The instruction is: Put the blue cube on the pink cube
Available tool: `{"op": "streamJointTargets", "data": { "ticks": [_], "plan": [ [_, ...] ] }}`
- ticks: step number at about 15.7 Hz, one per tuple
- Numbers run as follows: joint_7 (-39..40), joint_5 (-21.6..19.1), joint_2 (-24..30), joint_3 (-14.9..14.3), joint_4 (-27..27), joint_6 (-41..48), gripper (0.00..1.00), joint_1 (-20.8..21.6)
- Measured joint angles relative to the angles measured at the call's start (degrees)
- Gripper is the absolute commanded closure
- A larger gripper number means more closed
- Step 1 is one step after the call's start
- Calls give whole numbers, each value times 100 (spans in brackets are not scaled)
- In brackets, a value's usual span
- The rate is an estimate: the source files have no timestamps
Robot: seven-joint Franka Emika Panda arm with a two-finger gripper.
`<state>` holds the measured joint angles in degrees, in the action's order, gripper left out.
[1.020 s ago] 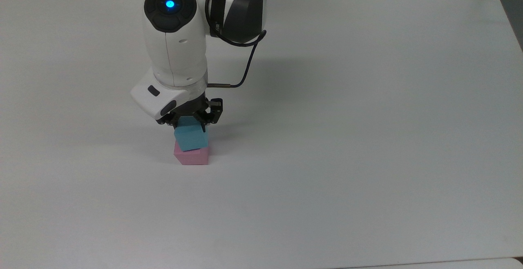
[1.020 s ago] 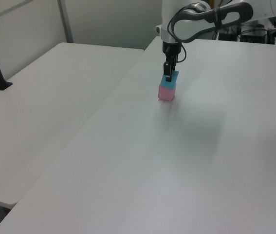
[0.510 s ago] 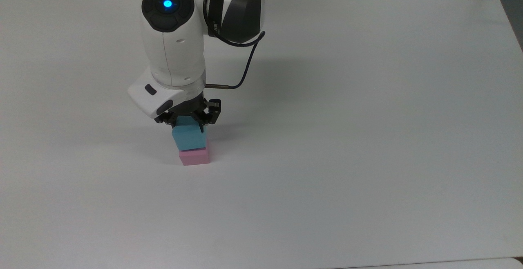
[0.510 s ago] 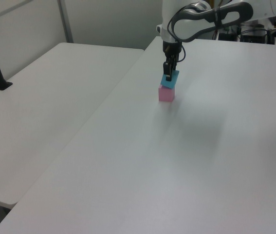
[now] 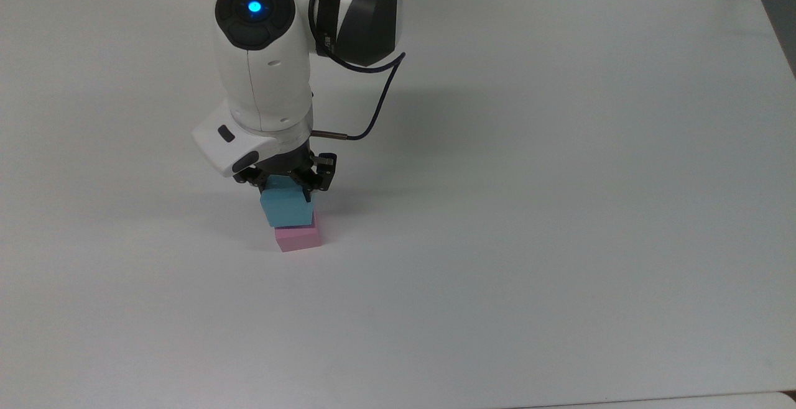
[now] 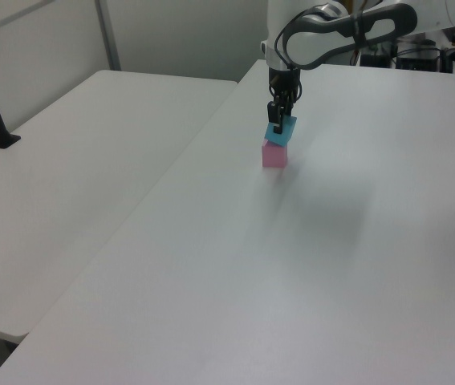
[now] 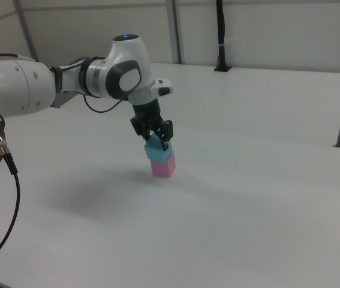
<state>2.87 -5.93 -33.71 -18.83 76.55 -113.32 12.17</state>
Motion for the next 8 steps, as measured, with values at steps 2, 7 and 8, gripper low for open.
{"op": "streamJointTargets", "data": {
  "ticks": [2, 7, 8],
  "plan": [
    [-1, 0, -6, 0, 2, 1, 0, 9],
    [-94, 0, -14, 5, 3, 1, 0, 33],
    [-157, 4, -14, 5, -1, 1, 0, 36]
  ]
}}
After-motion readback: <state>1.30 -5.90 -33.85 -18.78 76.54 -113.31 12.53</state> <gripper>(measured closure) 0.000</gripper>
